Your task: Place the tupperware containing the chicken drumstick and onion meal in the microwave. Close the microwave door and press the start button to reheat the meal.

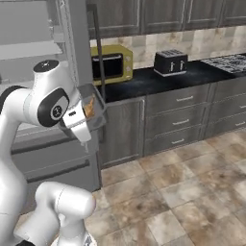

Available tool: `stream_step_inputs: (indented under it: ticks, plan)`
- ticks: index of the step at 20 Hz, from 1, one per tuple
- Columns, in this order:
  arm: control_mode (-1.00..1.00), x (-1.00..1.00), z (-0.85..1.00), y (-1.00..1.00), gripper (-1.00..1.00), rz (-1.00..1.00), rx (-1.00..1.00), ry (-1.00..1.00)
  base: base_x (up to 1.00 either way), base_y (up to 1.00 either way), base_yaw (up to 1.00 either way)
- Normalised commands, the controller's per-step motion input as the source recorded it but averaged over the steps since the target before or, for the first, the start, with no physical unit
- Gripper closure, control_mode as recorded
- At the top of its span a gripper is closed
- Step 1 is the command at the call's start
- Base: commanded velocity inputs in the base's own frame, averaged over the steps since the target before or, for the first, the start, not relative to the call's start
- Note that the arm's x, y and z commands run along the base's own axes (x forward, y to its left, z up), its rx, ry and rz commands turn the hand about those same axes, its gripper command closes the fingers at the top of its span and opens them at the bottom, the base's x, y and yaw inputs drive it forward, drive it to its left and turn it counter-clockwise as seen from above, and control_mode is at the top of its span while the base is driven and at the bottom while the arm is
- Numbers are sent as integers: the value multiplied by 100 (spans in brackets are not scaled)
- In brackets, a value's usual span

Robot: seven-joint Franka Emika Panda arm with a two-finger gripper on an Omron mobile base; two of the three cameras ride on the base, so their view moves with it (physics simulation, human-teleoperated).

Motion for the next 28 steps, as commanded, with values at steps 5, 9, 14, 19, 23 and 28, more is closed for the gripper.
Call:
stream_step_inputs:
  ticks: [5,9,14,19,23,28]
  plan:
    - [100,0,0,0,100,0,0,0,0,-14,-59]
    - [100,0,0,0,100,0,0,0,1,-15,-58]
    - [100,0,0,0,100,0,0,0,18,-7,-55]
    - [100,0,0,0,100,0,0,0,58,-3,-41]
    - [100,0,0,0,100,0,0,0,91,0,-32]
    - [100,0,0,0,100,0,0,0,100,0,-19]
